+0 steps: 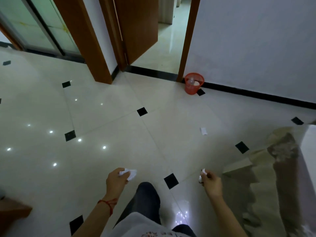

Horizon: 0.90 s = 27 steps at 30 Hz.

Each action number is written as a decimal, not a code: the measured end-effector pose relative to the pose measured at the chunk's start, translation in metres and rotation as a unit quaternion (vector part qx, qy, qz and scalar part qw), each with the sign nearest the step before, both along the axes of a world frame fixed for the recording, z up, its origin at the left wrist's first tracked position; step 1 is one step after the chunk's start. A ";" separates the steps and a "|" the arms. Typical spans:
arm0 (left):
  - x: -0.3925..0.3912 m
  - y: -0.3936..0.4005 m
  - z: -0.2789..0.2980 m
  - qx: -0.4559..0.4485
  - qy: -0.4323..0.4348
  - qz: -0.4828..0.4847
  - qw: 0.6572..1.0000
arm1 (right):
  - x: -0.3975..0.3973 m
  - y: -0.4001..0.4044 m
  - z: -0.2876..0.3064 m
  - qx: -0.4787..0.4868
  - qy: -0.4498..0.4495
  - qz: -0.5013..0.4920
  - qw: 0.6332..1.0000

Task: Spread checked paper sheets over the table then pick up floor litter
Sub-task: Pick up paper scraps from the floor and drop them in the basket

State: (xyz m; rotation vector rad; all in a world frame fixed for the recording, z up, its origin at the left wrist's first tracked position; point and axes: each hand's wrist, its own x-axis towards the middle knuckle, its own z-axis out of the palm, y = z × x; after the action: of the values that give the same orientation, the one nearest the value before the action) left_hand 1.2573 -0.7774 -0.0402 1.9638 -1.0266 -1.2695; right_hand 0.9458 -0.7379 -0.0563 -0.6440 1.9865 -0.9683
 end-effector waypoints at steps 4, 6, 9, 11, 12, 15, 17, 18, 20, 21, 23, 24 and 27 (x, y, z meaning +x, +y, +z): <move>-0.014 -0.087 -0.008 0.004 -0.025 -0.036 0.999 | -0.025 -0.084 -0.007 -0.010 0.002 -0.031 0.999; -0.022 -0.140 -0.014 -0.003 -0.027 -0.051 0.998 | -0.037 -0.125 -0.009 -0.009 0.008 -0.036 0.999; -0.042 -0.228 -0.012 0.009 -0.037 -0.093 0.995 | -0.054 -0.184 -0.008 0.007 0.006 -0.055 0.998; -0.063 -0.285 -0.005 0.016 -0.030 -0.098 0.995 | -0.066 -0.222 -0.004 0.008 0.009 -0.069 0.998; -0.076 -0.313 0.000 0.011 -0.020 -0.099 0.995 | -0.072 -0.242 -0.002 0.007 0.009 -0.075 0.997; -0.120 -0.396 0.015 -0.013 0.000 -0.133 0.991 | -0.092 -0.296 0.006 0.003 0.000 -0.080 0.997; -0.149 -0.445 0.021 -0.037 0.008 -0.160 0.986 | -0.106 -0.324 0.006 0.008 -0.009 -0.093 0.996; -0.163 -0.470 0.022 -0.047 0.015 -0.165 0.985 | -0.113 -0.337 0.004 0.016 -0.011 -0.103 0.994; -0.190 -0.516 0.022 -0.065 0.027 -0.173 0.982 | -0.131 -0.360 -0.007 0.031 -0.016 -0.122 0.992; -0.203 -0.538 0.022 -0.071 0.028 -0.177 0.981 | -0.140 -0.373 -0.013 0.038 -0.015 -0.130 0.991; -0.226 -0.580 0.017 -0.074 0.032 -0.185 0.980 | -0.162 -0.400 -0.025 0.053 -0.009 -0.146 0.988; -0.237 -0.600 0.014 -0.072 0.033 -0.186 0.979 | -0.174 -0.416 -0.030 0.057 -0.005 -0.150 0.987; -0.266 -0.648 0.004 -0.048 0.032 -0.179 0.982 | -0.213 -0.469 -0.038 0.077 -0.003 -0.146 0.986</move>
State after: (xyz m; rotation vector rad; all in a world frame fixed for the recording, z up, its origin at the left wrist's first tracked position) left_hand 0.9917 -1.4252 -0.0358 1.7034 -1.4274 -1.4297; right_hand 0.7332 -1.2072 -0.0946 -0.2676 2.1653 -0.9723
